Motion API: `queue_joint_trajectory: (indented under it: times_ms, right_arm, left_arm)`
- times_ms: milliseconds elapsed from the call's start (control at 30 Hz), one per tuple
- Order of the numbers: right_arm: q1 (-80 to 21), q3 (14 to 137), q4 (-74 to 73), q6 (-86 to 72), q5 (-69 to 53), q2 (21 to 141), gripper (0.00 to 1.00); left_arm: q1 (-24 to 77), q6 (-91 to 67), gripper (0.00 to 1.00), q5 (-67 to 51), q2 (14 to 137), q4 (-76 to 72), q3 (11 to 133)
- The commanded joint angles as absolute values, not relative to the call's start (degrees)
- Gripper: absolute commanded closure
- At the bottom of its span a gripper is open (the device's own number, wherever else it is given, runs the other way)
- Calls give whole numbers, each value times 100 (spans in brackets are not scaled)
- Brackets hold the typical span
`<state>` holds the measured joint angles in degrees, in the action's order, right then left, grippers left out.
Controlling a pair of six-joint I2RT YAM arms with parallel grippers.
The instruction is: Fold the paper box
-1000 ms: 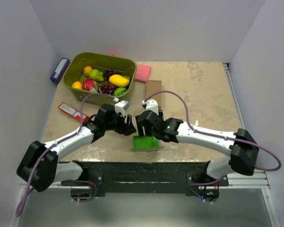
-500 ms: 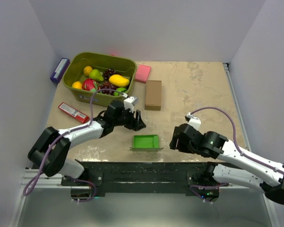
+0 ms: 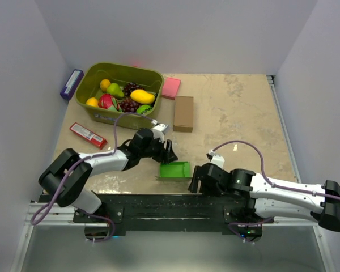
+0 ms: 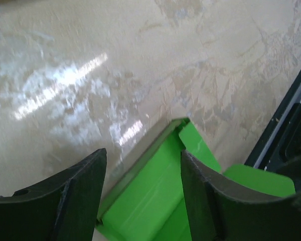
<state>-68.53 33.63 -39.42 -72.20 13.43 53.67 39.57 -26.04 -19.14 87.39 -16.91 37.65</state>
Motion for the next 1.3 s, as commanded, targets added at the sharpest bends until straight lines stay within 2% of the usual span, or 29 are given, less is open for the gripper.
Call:
queue_joint_trajectory:
  times_ms: [0, 167, 300, 467, 567, 733, 867, 1100, 1267]
  right_arm:
    - [-6375, 3331, -3237, -7139, 2469, 5291, 23]
    - [-5125, 3005, -1015, -5866, 1811, 5641, 25]
    - [-4607, 4006, -949, -4845, 1810, 7001, 23]
    - [-3869, 4850, -713, -3931, 1566, 7619, 22]
    - [-3490, 5219, -746, -3553, 1388, 7656, 21]
    - [-3437, 5248, -1204, -3217, 1320, 7173, 18]
    - [-3445, 4678, -1458, -3444, 923, 6488, 19]
    - [-3454, 3464, -2214, -4429, 492, 4803, 25]
    - [-3454, 2779, -2224, -5008, 9, 4035, 30]
  left_arm:
    - [4052, -2988, 36, -1653, 7633, -1662, 3017]
    - [4209, -3453, 36, -1539, 6253, -1118, 2567]
    - [4245, -3542, 35, -1109, 5442, -424, 2610]
    - [4236, -3358, 34, -459, 4809, 526, 2918]
    - [4228, -3244, 33, -352, 4737, 606, 3032]
    - [4061, -2901, 29, -325, 5009, 650, 3103]
    - [3657, -2813, 28, -571, 5544, 379, 3067]
    - [3621, -2997, 33, -580, 6134, -351, 2962]
    - [3481, -3146, 36, -685, 6275, -632, 2778]
